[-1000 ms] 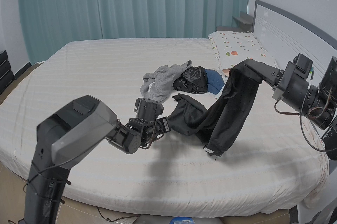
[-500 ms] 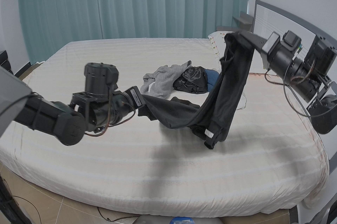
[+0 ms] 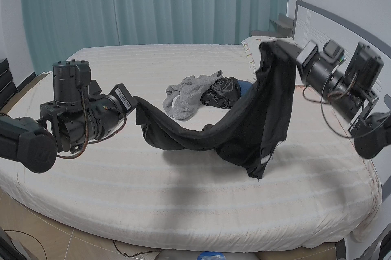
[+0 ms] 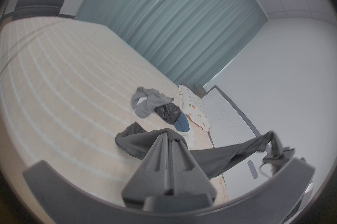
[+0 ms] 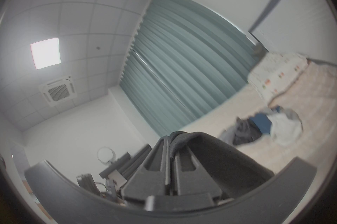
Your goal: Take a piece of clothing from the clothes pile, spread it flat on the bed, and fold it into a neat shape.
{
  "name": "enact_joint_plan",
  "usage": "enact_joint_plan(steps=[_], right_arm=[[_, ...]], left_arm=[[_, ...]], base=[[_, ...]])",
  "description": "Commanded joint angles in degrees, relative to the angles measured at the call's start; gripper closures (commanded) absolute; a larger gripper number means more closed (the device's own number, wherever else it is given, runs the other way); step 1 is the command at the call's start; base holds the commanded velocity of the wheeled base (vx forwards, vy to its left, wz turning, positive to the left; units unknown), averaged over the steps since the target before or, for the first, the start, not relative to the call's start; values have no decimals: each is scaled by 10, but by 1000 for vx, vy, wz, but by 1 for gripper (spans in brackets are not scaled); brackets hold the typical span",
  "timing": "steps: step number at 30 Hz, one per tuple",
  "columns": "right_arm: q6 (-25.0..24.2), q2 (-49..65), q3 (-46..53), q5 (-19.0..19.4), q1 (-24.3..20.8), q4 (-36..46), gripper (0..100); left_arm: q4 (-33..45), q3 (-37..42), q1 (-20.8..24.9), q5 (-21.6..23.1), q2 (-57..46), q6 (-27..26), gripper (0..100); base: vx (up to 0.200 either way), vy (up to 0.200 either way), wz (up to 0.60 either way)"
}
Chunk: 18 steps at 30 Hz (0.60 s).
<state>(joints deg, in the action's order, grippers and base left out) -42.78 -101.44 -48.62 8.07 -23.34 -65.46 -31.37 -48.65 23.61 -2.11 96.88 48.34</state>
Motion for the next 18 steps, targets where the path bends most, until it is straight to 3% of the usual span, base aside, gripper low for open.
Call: enact_joint_plan(steps=[1,18], right_arm=[[-9,-73,85,-7,-49,-8,100],[-10,-65,102,-9,-66,-8,100]], left_arm=[[-49,69,21,22,61,61,100],[-70,137,53,22,60,77,100]], base=[[0,0,0],[0,0,0]])
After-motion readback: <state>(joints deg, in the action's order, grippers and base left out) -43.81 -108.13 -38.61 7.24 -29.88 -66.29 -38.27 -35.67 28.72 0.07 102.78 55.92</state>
